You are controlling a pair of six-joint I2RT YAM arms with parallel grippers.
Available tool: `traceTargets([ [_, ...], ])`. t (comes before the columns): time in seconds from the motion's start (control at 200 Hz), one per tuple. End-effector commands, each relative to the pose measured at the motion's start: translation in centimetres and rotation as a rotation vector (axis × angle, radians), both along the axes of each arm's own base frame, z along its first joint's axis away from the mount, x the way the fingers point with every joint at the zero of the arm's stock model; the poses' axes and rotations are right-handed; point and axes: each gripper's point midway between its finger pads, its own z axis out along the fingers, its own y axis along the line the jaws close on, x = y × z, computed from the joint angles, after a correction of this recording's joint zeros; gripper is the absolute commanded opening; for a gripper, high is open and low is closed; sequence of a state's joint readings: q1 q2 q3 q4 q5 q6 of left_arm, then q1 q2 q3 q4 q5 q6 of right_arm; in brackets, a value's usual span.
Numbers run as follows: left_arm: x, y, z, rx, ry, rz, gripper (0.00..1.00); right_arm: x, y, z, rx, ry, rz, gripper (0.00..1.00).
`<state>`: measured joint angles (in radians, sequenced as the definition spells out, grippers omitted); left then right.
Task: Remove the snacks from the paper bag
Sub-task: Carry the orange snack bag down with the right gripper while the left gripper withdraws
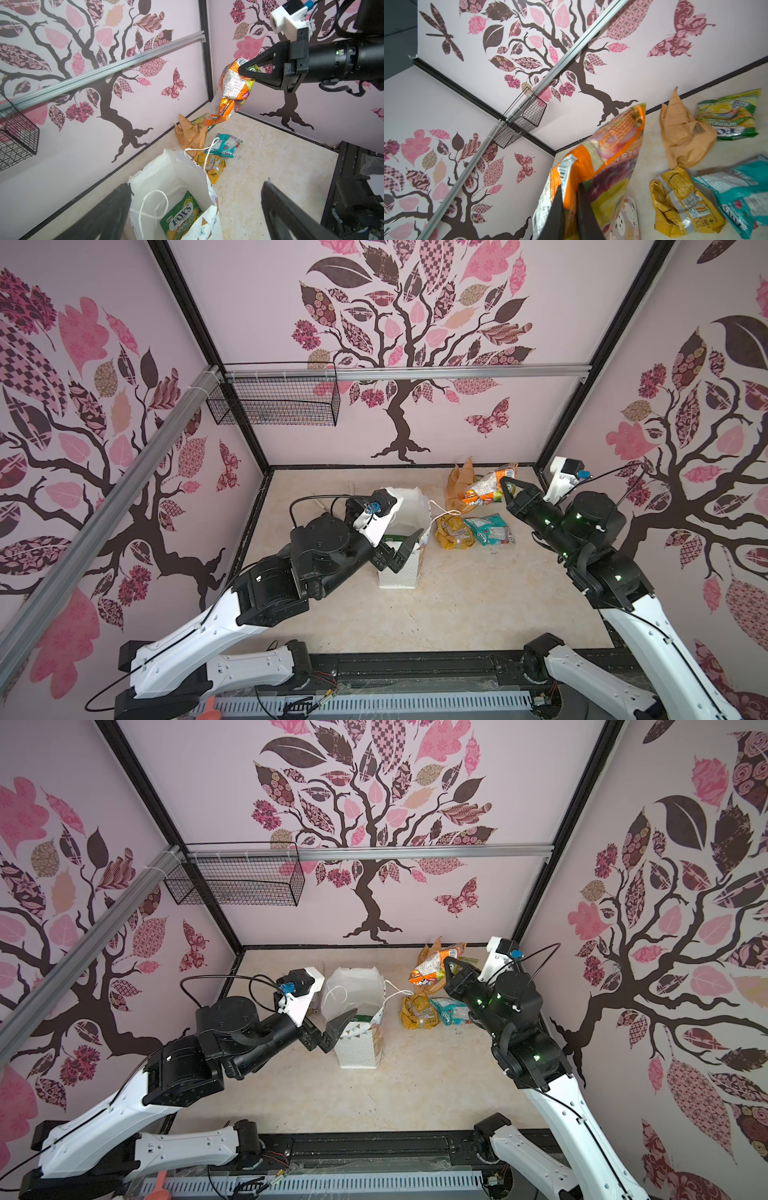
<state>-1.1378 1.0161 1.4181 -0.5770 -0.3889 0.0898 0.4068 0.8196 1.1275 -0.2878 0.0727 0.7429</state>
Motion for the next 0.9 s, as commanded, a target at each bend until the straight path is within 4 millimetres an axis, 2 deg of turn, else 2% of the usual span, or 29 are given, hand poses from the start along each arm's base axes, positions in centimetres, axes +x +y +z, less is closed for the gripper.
traceTargets([
  [0.0, -0.3, -0.6, -0.8, 0.001, 0.025, -0.026, 0.99, -0.2, -2.1, -0.4, 0.045, -0.021, -0.105, 0.00],
  [0.225, -0.2, -1.5, -1.1, 0.013, 0.033, -0.042, 0.99, -0.2, -1.5, -6.2, 0.085, 0.095, -0.081, 0.00],
  [0.44, -0.1, -1.8, -1.0, 0.011, 0.038, -0.046, 0.98, 0.0, 1.1, -11.7, 0.124, 0.196, 0.038, 0.00],
  [0.75, -0.1, -2.3, -1.1, 0.008, 0.053, -0.056, 0.99, 0.1, 3.0, -18.4, 0.124, 0.320, 0.122, 0.00],
  [0.895, -0.1, -2.4, -1.0, 0.007, 0.054, -0.056, 0.99, 0.1, 4.0, -20.8, 0.156, 0.378, 0.159, 0.00],
])
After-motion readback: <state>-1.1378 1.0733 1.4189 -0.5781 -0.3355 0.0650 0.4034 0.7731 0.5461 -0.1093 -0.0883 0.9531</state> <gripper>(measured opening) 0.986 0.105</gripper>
